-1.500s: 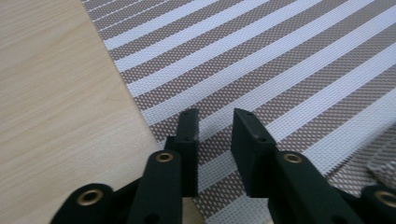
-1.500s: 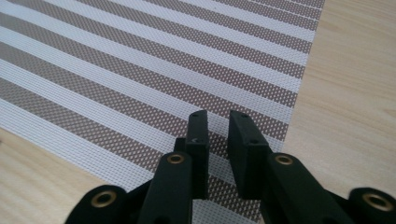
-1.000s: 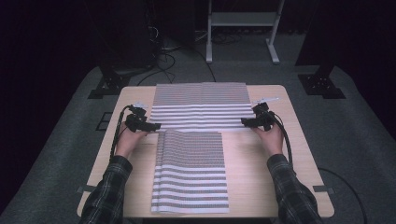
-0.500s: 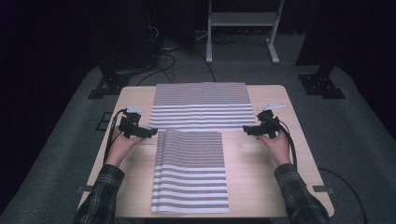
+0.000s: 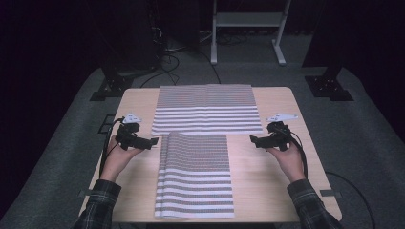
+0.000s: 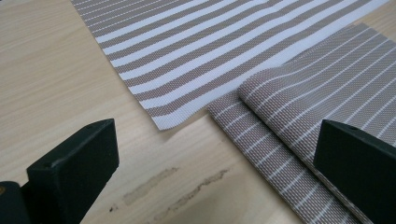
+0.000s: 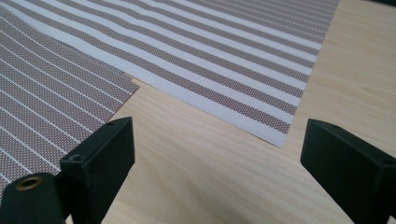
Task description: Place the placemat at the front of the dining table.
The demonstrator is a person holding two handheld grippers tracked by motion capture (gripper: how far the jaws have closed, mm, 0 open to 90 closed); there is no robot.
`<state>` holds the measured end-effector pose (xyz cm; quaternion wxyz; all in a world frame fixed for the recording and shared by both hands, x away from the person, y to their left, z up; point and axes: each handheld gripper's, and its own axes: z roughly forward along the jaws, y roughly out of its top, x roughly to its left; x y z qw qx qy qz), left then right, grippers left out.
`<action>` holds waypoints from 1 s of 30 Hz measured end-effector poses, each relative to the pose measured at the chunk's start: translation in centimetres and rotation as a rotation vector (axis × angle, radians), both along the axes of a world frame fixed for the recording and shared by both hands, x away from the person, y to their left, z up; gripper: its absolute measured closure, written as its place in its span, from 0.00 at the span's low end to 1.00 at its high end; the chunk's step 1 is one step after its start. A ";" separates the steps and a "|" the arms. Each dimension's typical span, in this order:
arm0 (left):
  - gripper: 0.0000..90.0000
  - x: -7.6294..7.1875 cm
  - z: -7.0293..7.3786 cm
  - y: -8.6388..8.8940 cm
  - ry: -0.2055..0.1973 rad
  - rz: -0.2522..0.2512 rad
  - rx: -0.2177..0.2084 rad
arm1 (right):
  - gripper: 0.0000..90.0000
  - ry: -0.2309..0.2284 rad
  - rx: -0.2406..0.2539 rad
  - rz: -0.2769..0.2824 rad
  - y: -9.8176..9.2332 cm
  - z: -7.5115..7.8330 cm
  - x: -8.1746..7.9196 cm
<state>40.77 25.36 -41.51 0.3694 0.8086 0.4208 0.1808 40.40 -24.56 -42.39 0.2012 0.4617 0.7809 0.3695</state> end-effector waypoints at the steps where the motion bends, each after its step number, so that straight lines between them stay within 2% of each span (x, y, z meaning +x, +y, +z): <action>1: 0.00 0.0 0.0 0.0 0.000 0.000 0.000 | 0.10 0.000 0.000 0.001 0.0 0.1 -0.3; 4: 0.00 -1.2 0.1 -0.1 -0.010 -0.014 0.006 | 0.10 0.000 -0.003 0.010 -0.3 0.2 -1.2; 6: 0.00 -1.8 0.1 -0.1 -0.015 -0.016 0.005 | 0.10 -0.022 0.001 0.009 -0.5 0.2 -1.8; 8: 0.00 -2.2 0.1 0.0 -0.019 -0.015 0.004 | 0.10 -0.024 0.005 0.013 -0.6 0.2 -2.4; 9: 0.00 -2.9 0.2 0.1 -0.028 -0.019 0.004 | 0.10 -0.027 0.002 0.015 -0.7 0.2 -2.8; 10: 0.00 -2.9 0.2 0.1 -0.028 -0.019 0.004 | 0.10 -0.028 0.000 0.018 -0.7 0.2 -3.0; 15: 0.00 -5.3 0.4 1.0 -0.060 -0.016 -0.021 | 0.10 -0.047 0.009 0.029 -1.0 0.2 -4.6; 16: 0.00 -5.3 0.4 1.0 -0.060 -0.016 -0.021 | 0.10 -0.047 0.009 0.029 -1.0 0.2 -4.6; 17: 0.00 -5.8 0.4 1.2 -0.064 -0.014 -0.031 | 0.10 -0.075 0.014 0.027 -1.3 0.2 -5.4; 18: 0.00 -6.5 0.4 1.5 -0.068 -0.014 -0.045 | 0.10 -0.076 0.024 0.029 -1.5 0.2 -5.8; 30: 0.00 -10.5 -0.2 3.0 -0.106 -0.010 -0.064 | 0.10 -0.112 0.028 0.051 -2.8 -0.6 -9.9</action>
